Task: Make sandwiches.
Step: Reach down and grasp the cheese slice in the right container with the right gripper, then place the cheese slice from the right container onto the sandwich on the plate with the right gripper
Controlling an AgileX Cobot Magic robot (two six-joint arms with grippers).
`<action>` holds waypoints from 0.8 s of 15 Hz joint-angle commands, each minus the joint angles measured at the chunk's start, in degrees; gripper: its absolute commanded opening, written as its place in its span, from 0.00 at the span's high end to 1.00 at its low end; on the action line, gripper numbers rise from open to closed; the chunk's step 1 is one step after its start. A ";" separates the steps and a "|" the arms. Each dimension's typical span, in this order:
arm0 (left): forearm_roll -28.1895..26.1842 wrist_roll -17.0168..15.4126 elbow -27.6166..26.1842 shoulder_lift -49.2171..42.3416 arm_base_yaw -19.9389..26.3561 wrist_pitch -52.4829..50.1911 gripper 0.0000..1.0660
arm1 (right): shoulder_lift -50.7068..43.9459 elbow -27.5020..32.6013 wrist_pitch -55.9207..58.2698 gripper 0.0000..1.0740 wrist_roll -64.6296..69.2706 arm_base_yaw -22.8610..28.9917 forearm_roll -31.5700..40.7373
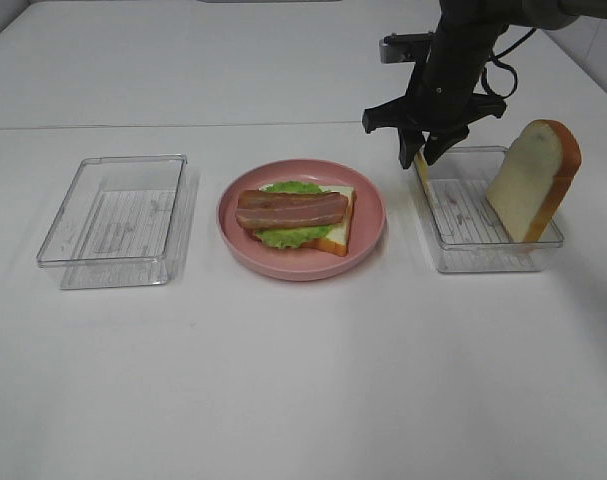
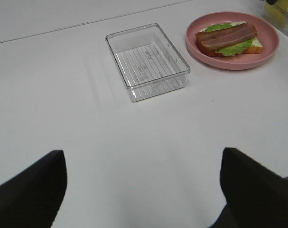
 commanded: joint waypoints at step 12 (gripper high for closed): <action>-0.40 0.06 0.11 -1.15 -0.23 -0.57 0.22 | -6.47 -2.35 5.16 1.00 -0.63 -0.29 -0.69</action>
